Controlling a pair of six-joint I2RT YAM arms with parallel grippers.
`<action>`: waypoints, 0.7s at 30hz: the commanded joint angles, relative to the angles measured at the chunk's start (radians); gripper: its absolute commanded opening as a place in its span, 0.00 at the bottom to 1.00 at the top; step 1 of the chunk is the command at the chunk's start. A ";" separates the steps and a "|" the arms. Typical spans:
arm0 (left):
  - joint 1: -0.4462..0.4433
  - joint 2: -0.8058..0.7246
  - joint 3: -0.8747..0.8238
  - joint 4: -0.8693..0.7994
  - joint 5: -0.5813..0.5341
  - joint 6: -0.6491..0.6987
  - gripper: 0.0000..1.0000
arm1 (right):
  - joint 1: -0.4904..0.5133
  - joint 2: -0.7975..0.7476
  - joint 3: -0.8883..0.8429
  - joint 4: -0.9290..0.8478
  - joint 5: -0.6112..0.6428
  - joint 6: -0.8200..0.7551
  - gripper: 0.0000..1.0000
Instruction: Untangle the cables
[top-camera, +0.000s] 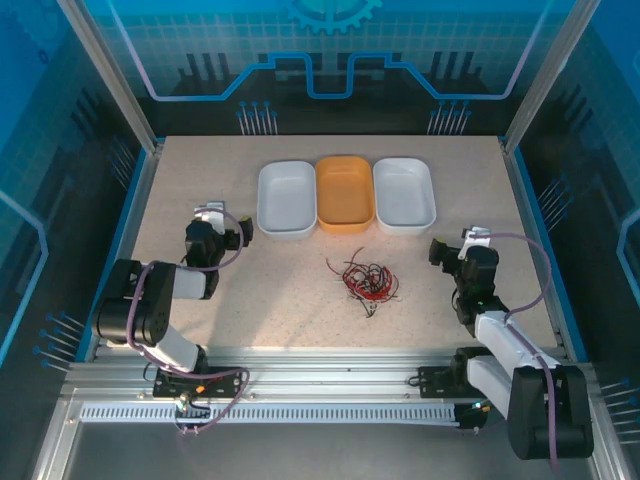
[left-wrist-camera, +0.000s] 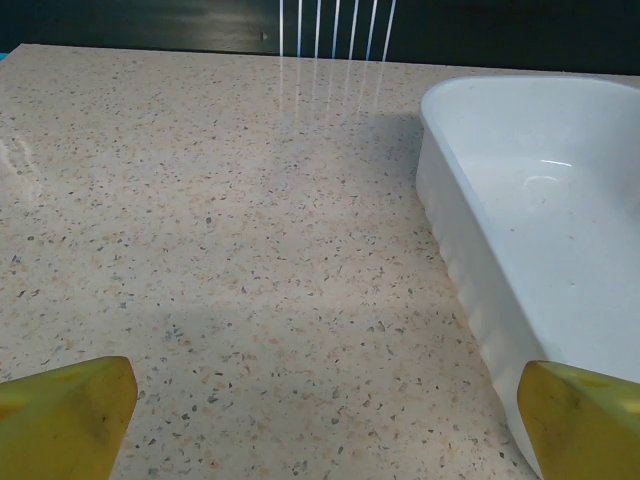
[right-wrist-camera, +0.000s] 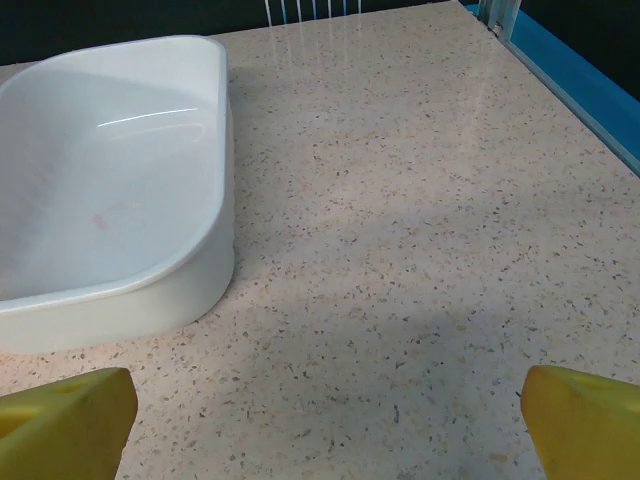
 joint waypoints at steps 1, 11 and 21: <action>0.007 -0.025 -0.016 -0.004 0.019 0.009 0.99 | -0.012 -0.005 0.035 0.002 0.004 0.005 1.00; 0.007 -0.024 -0.016 -0.004 0.019 0.009 0.99 | -0.013 0.012 0.054 -0.026 0.011 0.002 1.00; 0.006 -0.026 -0.016 -0.006 0.020 0.009 0.99 | -0.013 0.042 0.074 -0.046 0.017 0.003 1.00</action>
